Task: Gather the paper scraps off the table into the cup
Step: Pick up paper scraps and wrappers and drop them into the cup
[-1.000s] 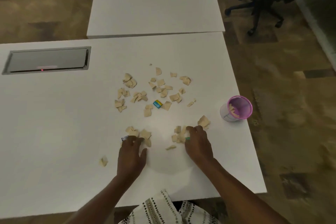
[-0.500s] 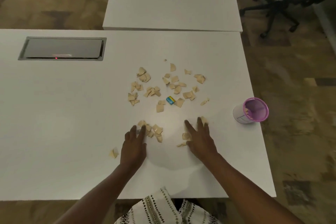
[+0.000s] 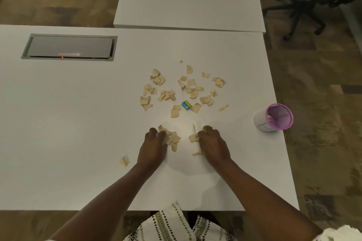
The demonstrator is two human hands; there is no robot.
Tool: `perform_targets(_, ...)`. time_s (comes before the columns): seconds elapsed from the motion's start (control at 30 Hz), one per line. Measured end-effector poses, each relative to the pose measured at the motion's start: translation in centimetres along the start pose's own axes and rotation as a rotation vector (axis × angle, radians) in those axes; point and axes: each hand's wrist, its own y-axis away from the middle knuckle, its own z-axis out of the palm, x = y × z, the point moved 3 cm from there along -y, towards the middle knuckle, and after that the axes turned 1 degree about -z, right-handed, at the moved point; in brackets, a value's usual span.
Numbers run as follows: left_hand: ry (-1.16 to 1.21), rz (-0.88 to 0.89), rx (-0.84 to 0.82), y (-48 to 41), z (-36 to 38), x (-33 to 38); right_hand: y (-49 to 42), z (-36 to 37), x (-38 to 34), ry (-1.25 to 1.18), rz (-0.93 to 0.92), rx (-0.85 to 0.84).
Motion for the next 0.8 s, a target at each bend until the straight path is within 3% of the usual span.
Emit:
perform_targets(0.17,0.156,-0.046,0.044,0.0,-0.1,0.8,-0.2,-1.2,1.0,-0.297,0.095,0.092)
perform_targets(0.4,0.269,-0.025,0.102,-0.3,-0.7,2.3,0.4,-2.5,3.0,-0.722,0.417,0.155)
perform_targets(0.8,0.399,0.053,0.117,-1.9,-1.0,7.3,0.7,-3.5,6.3,-1.129,0.669,0.157)
